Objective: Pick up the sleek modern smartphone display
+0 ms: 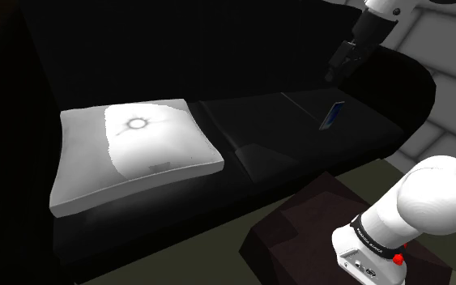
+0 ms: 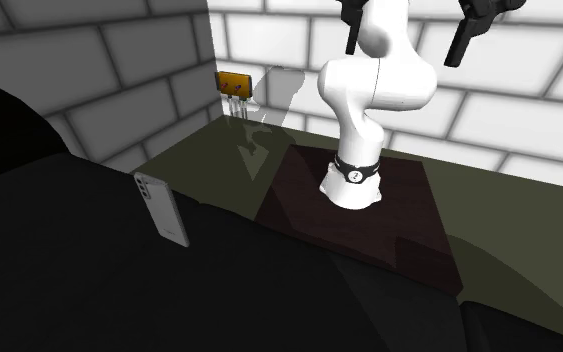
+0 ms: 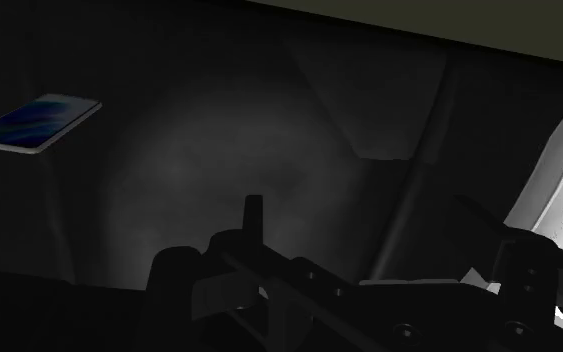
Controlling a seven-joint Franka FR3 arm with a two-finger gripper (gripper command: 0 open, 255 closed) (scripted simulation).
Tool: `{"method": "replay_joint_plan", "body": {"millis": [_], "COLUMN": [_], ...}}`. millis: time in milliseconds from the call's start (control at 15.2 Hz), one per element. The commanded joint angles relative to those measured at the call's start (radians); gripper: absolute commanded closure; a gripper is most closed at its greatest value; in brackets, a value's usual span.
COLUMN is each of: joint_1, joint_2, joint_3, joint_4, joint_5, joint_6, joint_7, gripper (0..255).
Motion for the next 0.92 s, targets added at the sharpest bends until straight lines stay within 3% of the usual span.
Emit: {"method": "replay_joint_plan", "body": {"millis": [0, 858], "joint_1": [0.000, -0.063], "joint_2": [0.000, 0.172], "joint_3": [0.000, -0.307], "joint_4": [0.000, -0.038], "joint_5": [0.000, -0.129], "joint_6": [0.000, 0.171], "joint_7": [0.000, -0.334], "gripper": [0, 0]}}
